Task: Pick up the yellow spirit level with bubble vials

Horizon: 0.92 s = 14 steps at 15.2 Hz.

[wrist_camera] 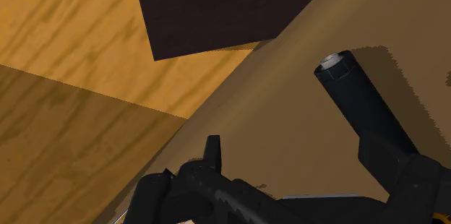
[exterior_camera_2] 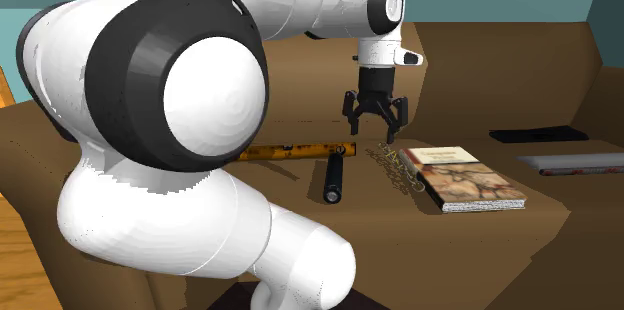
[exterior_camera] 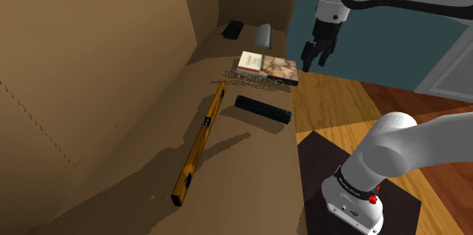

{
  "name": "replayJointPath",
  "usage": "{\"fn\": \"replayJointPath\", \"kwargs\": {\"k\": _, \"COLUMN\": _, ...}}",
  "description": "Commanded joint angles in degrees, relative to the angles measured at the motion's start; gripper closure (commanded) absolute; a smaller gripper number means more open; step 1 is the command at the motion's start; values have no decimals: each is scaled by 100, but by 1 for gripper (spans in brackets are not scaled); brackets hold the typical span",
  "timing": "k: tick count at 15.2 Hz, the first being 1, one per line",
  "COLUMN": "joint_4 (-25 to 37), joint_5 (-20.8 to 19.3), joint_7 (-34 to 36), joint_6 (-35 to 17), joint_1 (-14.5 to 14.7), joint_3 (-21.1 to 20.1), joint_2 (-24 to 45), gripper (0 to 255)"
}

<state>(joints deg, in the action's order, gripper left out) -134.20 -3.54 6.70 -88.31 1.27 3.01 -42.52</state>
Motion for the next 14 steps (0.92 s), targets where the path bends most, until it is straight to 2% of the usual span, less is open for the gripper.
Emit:
{"fn": "replayJointPath", "kwargs": {"k": 1, "joint_4": 0, "joint_5": 0, "joint_7": 0, "joint_6": 0, "joint_1": 0, "joint_3": 0, "joint_2": 0, "gripper": 0}}
{"fn": "replayJointPath", "kwargs": {"k": 7, "joint_4": -315, "joint_5": 653, "joint_7": 1528, "joint_6": -361, "joint_1": 52, "joint_3": -846, "joint_2": 94, "gripper": 0}}
{"fn": "replayJointPath", "kwargs": {"k": 14, "joint_4": -246, "joint_5": 1308, "joint_7": 3275, "joint_6": -961, "joint_1": 79, "joint_3": -1836, "joint_2": 728, "gripper": 0}}
